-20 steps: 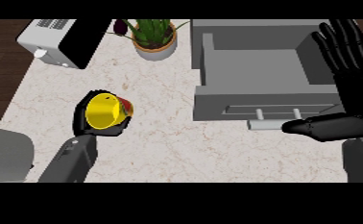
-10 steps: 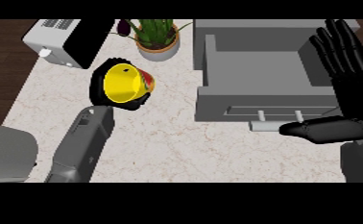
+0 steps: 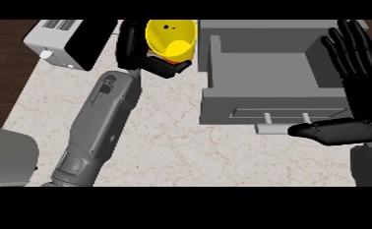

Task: Pick up the cup, place it into the drawer and close the drawer

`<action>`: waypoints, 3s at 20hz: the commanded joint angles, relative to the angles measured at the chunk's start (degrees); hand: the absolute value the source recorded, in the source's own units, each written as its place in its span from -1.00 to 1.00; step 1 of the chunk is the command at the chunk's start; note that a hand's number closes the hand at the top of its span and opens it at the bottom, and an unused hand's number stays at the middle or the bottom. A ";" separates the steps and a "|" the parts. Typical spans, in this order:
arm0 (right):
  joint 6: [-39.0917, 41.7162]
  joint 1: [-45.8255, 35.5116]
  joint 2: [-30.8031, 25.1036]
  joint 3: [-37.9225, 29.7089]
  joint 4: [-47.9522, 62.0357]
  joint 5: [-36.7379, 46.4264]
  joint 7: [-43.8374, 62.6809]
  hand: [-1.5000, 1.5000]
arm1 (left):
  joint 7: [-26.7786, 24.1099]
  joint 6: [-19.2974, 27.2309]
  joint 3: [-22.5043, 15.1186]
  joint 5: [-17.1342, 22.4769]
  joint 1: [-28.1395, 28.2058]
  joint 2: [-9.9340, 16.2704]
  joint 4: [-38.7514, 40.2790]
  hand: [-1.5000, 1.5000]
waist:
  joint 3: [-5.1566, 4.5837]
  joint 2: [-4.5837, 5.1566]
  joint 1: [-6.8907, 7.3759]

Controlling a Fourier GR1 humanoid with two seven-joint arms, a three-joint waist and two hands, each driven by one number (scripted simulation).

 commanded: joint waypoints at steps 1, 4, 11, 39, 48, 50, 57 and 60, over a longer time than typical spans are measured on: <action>0.02 1.46 0.19 0.00 -1.03 0.41 -0.62 -1.00 | 8.30 6.03 -2.08 0.48 -7.93 -0.91 -1.05 1.00 | -0.02 0.22 -0.73; 1.70 0.14 -0.90 -1.74 2.92 -0.70 -3.88 -1.00 | 11.72 8.97 -2.52 -1.33 -13.01 -0.93 1.21 1.00 | 0.00 0.38 -0.70; 1.87 -0.47 -0.49 0.56 0.51 -0.36 -1.25 -1.00 | 17.00 17.60 -9.34 4.93 -23.83 -0.95 15.90 1.00 | 0.02 0.91 -3.42; 14.70 -9.96 1.91 10.78 4.53 -10.46 -0.73 1.00 | 11.56 11.78 -22.76 22.48 -22.30 -0.95 23.94 -1.00 | -0.04 3.18 -11.74; 28.00 -5.22 -9.63 18.52 3.27 -6.61 6.61 1.00 | 5.28 16.52 -21.12 29.10 -22.77 -0.95 23.38 -1.00 | -0.05 1.53 -7.78; 25.86 -4.73 -9.88 19.74 2.76 -1.40 8.03 -1.00 | 3.94 15.39 -20.14 29.43 -22.58 -0.95 24.79 -1.00 | -0.07 1.44 -5.61; 17.66 -2.61 -8.94 24.48 8.42 21.38 -0.48 -1.00 | 0.87 13.72 -18.91 31.41 -20.58 -0.95 25.73 -1.00 | 0.01 1.27 -1.92; 13.87 -4.22 -6.85 27.21 18.07 27.56 -2.87 -1.00 | -0.01 12.83 -18.23 30.69 -18.82 -0.47 24.15 -1.00 | 0.01 0.92 0.83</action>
